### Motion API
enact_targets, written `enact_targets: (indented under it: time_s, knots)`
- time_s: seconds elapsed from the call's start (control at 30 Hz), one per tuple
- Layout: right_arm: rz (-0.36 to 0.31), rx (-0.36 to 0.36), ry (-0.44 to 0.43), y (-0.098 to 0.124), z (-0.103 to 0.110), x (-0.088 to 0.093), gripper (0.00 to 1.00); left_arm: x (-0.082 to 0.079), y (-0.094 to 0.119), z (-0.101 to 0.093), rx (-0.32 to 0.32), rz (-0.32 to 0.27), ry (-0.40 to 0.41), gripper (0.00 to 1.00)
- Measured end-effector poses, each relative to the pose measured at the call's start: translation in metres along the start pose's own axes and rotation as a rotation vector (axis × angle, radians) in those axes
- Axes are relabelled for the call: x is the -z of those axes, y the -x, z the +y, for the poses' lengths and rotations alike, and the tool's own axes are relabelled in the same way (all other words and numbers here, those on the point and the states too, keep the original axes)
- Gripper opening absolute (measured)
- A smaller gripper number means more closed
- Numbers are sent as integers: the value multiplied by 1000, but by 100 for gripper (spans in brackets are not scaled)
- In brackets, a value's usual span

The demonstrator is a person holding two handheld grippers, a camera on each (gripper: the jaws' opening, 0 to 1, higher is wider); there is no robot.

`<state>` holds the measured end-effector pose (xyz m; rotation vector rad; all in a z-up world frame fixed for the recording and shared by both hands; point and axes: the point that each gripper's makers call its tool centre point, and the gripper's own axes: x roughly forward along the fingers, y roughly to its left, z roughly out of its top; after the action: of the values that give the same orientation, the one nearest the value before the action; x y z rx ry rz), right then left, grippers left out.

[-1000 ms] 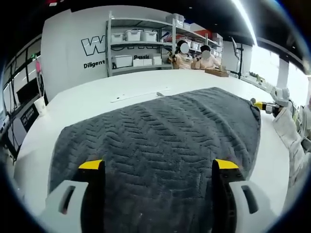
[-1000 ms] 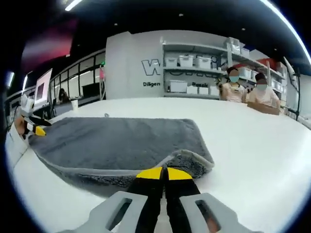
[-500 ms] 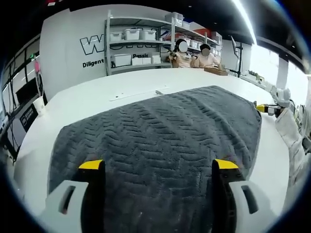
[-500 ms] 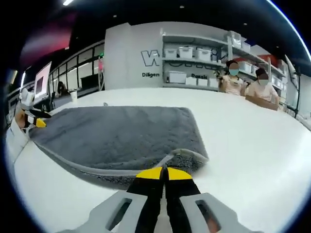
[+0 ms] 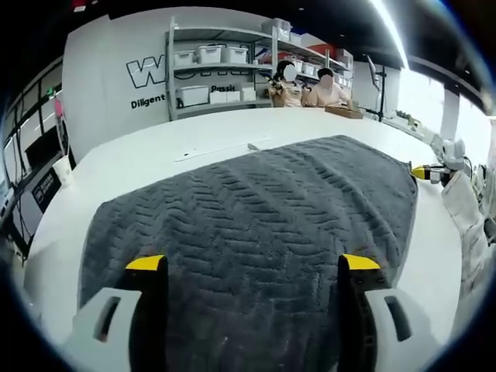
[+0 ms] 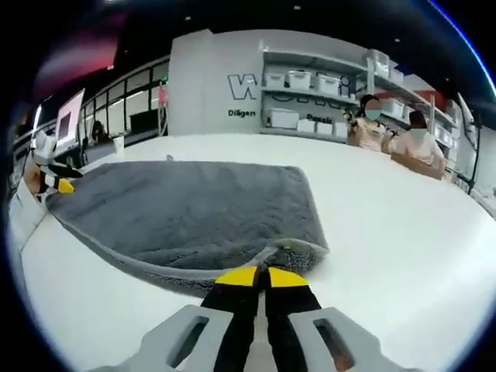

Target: Open the folded towel by lifting each exposed corner and separating the folded layers until the towel lies flat within the target outline without major curled edges

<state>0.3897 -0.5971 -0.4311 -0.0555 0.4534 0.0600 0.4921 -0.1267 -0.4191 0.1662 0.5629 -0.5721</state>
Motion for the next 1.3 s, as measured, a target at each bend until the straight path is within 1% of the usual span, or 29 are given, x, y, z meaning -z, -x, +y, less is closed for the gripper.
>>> enact_targets:
  time_s: [0.07,0.17,0.27,0.33,0.37,0.4,0.47,0.53,0.6,0.67,0.73,0.8,0.83,0.87,0.9,0.97,1.07,1.1,1.17,1.3]
  knots:
    - [-14,16,-11,4,-2,-3,2,1,0,0,-1,2,1,89]
    - [-29,56,-28,14,-9,-8,12,1,1,1,-6,2,3,89]
    - [-36,70,-41,22,-11,-10,19,1,1,2,-8,1,2,89]
    - [-88,66,-87,27,-10,-20,31,1,1,2,-6,2,1,89]
    - [-90,56,-102,29,-9,-21,35,1,1,1,-5,3,1,89]
    - [-91,55,-94,31,-10,-22,37,2,1,1,-5,4,1,89]
    - [-96,70,-88,32,-13,-24,35,2,1,1,-5,5,-1,89]
    - [-102,103,-97,30,-20,-26,34,2,1,0,-4,5,-2,89]
    - [-101,110,-110,27,-23,-28,37,2,2,-1,-4,4,-2,89]
    - [-117,121,-111,21,-23,-33,40,2,2,-1,-4,4,-2,89]
    - [-99,117,-59,12,-20,-36,36,3,1,-1,-3,6,-2,89]
    - [-83,139,14,4,-21,-39,32,3,1,-1,-4,7,-3,89]
    - [-64,145,88,-1,-19,-39,30,3,1,-1,-3,8,-4,89]
    - [-44,142,120,-3,-17,-38,29,3,1,-1,-3,8,-4,89]
    - [-19,122,152,-7,-11,-35,29,3,1,0,-2,8,-4,89]
    - [29,79,129,-11,-3,-24,30,3,1,0,-4,11,-4,89]
    - [50,71,116,-11,-5,-17,27,4,1,1,-7,16,-5,89]
    - [57,84,105,-9,-9,-13,26,4,1,2,-8,19,-6,89]
    - [51,80,67,-2,-12,-7,26,4,1,2,-10,23,-10,89]
    - [50,73,48,4,-14,-4,25,5,0,1,-11,29,-17,89]
